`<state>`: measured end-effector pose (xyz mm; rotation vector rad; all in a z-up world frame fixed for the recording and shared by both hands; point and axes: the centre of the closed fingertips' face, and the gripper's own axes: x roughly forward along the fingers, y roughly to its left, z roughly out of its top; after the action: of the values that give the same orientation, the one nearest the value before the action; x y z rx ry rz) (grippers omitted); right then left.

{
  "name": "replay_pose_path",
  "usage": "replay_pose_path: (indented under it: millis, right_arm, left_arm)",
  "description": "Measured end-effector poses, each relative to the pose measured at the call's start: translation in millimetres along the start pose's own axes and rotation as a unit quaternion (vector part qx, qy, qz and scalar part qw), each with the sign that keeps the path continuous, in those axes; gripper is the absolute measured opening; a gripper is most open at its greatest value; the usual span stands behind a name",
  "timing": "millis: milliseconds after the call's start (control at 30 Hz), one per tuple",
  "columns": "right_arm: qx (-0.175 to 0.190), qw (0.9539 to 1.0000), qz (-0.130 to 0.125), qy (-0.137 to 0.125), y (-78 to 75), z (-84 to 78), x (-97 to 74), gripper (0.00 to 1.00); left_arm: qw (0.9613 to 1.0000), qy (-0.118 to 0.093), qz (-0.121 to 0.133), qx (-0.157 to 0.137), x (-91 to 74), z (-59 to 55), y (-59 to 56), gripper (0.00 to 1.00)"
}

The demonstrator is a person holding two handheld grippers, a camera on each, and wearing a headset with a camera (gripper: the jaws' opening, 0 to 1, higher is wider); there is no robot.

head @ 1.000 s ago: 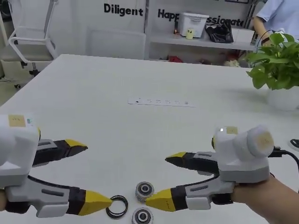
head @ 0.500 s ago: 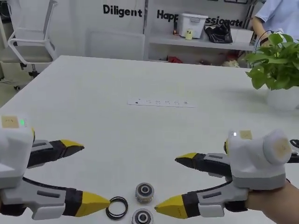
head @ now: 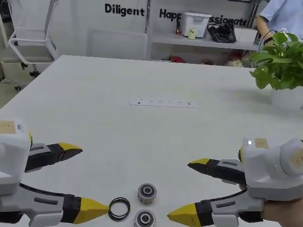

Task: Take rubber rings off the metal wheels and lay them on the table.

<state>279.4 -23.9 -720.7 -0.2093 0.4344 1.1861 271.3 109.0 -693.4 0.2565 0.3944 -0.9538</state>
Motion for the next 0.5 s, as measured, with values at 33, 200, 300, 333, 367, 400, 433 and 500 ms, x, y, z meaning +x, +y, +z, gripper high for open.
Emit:
replay_pose_path:
  millis: [33,200,300,333,367,400,433,500]
  right_arm:
    - [0.0,1.0,0.0,0.001,0.2,-0.5,-0.5,0.79]
    - [0.0,1.0,-0.007,0.0,-2.2,-2.3,-4.2,0.8]
    - [0.004,0.9999,-0.011,-0.004,-2.1,-1.8,-7.2,0.8]
    - [0.003,0.9999,-0.013,-0.004,-2.3,-2.3,-8.2,0.8]
    - [0.002,0.9999,-0.014,-0.004,-2.1,-2.7,-8.8,0.8]
    - [0.003,0.9999,-0.015,-0.003,-2.0,-3.3,-9.6,0.8]
    - [0.004,0.9999,-0.015,-0.003,-1.9,-3.8,-10.2,0.8]
    - [0.007,0.9998,-0.018,-0.003,-2.0,-5.1,-11.3,0.8]
  left_arm:
    - [1.0,0.0,0.0,0.0,-0.1,-0.3,-0.2,0.85]
    - [1.0,-0.002,0.003,-0.001,-1.8,-1.0,0.0,0.87]
    - [1.0,-0.002,0.003,-0.002,-3.1,-2.7,-0.3,0.87]
    - [1.0,-0.001,0.003,-0.002,-3.3,-3.4,-0.4,0.87]
    - [1.0,0.0,0.003,-0.003,-3.6,-4.0,-0.6,0.88]
    - [1.0,0.0,0.003,-0.003,-3.8,-4.6,-0.7,0.88]
    - [1.0,0.0,0.003,-0.003,-4.1,-5.0,-0.7,0.88]
    - [1.0,-0.001,0.004,-0.004,-5.1,-5.6,-0.6,0.89]
